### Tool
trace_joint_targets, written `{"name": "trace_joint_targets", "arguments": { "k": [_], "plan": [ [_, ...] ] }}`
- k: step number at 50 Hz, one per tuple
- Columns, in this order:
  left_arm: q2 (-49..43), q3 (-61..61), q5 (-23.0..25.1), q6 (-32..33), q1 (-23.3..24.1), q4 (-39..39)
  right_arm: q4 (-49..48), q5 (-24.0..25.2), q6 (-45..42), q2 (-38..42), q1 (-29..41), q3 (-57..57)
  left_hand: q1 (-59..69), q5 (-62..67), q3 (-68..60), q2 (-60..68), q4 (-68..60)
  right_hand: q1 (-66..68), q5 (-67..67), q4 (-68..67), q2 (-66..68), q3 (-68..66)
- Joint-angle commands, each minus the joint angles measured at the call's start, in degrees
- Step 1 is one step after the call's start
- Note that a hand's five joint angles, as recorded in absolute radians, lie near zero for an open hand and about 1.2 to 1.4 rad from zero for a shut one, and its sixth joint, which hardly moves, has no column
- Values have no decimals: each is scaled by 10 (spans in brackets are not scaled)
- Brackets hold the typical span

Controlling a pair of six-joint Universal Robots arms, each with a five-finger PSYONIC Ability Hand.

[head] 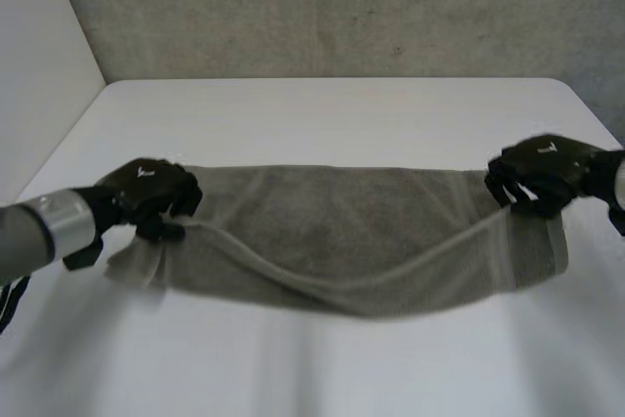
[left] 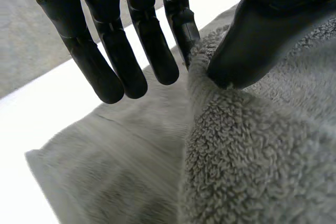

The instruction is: Fold the towel.

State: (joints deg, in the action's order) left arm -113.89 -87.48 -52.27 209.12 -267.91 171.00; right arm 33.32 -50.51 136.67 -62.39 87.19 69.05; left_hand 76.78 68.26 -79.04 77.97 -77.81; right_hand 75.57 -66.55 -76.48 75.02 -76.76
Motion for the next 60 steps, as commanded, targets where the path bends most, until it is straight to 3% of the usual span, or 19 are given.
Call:
{"name": "trace_joint_targets", "arguments": {
  "k": [1,4,7,18,23,31,33,34,35,36,37,38,39,41,53,60],
  "plan": [
    [-86,140,-37,-41,29,19,-137,-49,123,49,49,-87,32,17,-10,20,-22,44,-34,-35,50,-32],
    [-107,169,-50,-47,31,25,-165,-74,143,60,59,-100,32,17,-10,20,-22,44,-34,-35,50,-32],
    [-182,265,-85,-57,52,31,-215,-131,163,101,82,-136,32,17,-10,20,-22,44,-34,-35,50,-32],
    [-324,432,-124,-54,67,33,-239,-165,164,177,112,-164,32,17,-10,20,-22,44,-34,-35,50,-32],
    [-391,520,-160,-53,76,35,-296,-212,162,211,113,-168,32,17,-10,20,-22,44,-34,-35,50,-32],
    [-418,551,-165,-52,83,37,-317,-225,163,239,113,-182,32,17,-10,20,-22,44,-34,-35,50,-32],
    [-418,550,-166,-52,86,40,-317,-227,163,241,113,-184,32,17,-10,20,-22,44,-34,-35,50,-32],
    [-416,548,-167,-52,91,42,-316,-227,163,242,113,-185,-56,-71,78,-68,66,-80,90,89,-74,92],
    [-416,548,-167,-52,91,42,-316,-227,163,242,113,-185,-57,-72,79,-69,67,-81,91,90,-76,93],
    [-414,545,-169,-52,95,42,-315,-227,163,241,113,-185,-347,-361,369,-358,357,-304,314,314,-299,316],
    [-414,545,-169,-52,95,42,-315,-227,163,241,113,-185,-349,-364,372,-361,360,-307,316,316,-301,318],
    [-411,544,-171,-52,100,42,-314,-228,163,239,113,-186,-508,-522,530,-520,518,-455,465,464,-449,467],
    [-407,543,-172,-52,106,42,-314,-228,165,235,113,-186,-586,-601,608,-598,596,-553,563,562,-547,565],
    [-399,542,-176,-52,112,41,-314,-228,166,227,113,-187,-650,-665,673,-662,660,-607,617,616,-602,619],
    [-281,433,-185,-57,101,40,-307,-218,193,106,105,-140,-634,-649,656,-646,644,-635,644,644,-629,647],
    [-131,235,-176,-59,78,58,-181,-216,136,47,105,-57,-622,-637,645,-634,632,-576,586,585,-571,588]
  ]
}}
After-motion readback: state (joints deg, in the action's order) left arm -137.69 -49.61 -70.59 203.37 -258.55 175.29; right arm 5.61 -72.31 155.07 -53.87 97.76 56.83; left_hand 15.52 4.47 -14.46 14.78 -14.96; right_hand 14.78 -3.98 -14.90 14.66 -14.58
